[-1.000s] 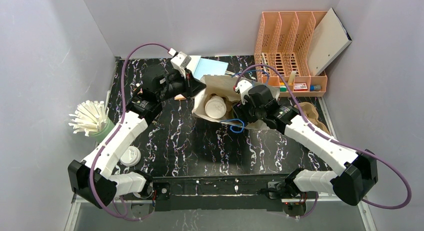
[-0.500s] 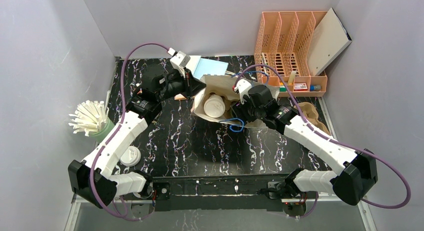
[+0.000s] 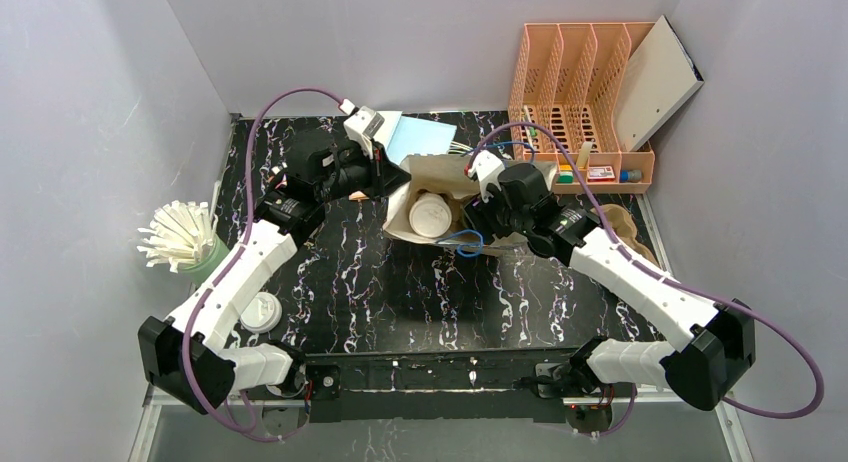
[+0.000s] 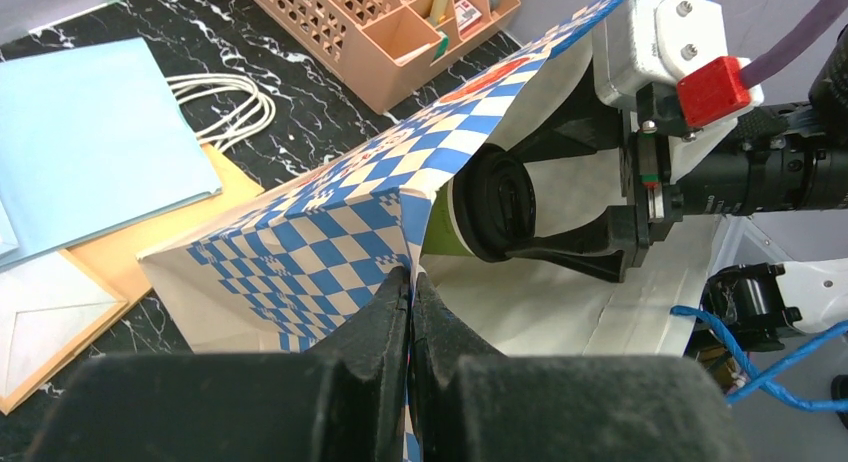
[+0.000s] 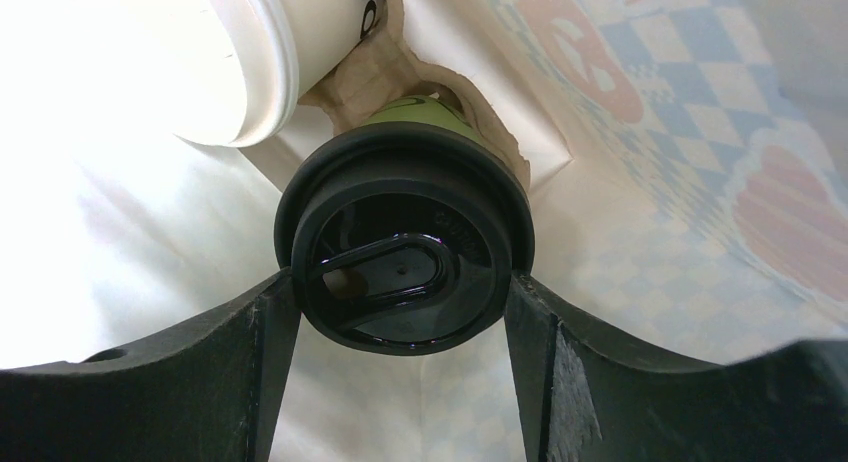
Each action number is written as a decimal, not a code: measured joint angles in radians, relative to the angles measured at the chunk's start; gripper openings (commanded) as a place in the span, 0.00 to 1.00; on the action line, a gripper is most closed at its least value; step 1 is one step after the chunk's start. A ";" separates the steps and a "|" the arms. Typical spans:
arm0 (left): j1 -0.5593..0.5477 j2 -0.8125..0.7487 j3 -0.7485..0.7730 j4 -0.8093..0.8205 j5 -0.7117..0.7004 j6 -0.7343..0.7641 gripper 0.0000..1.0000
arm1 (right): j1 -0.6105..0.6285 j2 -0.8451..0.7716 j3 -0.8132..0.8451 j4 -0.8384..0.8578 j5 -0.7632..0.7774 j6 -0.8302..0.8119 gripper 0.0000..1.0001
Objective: Pack the takeout coffee
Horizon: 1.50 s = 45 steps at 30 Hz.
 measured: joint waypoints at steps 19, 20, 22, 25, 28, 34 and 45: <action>0.035 0.033 0.011 -0.029 0.060 -0.065 0.00 | 0.000 0.053 0.010 0.022 0.040 -0.023 0.31; 0.035 0.033 0.011 -0.029 0.063 -0.066 0.00 | 0.000 0.056 0.010 0.025 0.042 -0.024 0.31; 0.037 0.033 0.011 -0.029 0.068 -0.068 0.00 | 0.000 0.063 0.010 0.029 0.042 -0.025 0.31; 0.041 0.033 0.011 -0.029 0.073 -0.068 0.00 | 0.000 0.081 0.010 0.031 0.036 -0.024 0.31; 0.043 0.033 0.011 -0.029 0.076 -0.069 0.00 | 0.000 0.097 0.010 0.028 0.024 -0.019 0.32; 0.047 0.034 0.010 -0.029 0.077 -0.076 0.00 | 0.000 0.135 0.021 -0.024 -0.018 -0.010 0.31; 0.047 0.040 0.005 -0.026 0.064 -0.083 0.00 | 0.000 0.231 0.171 -0.201 -0.092 0.029 0.30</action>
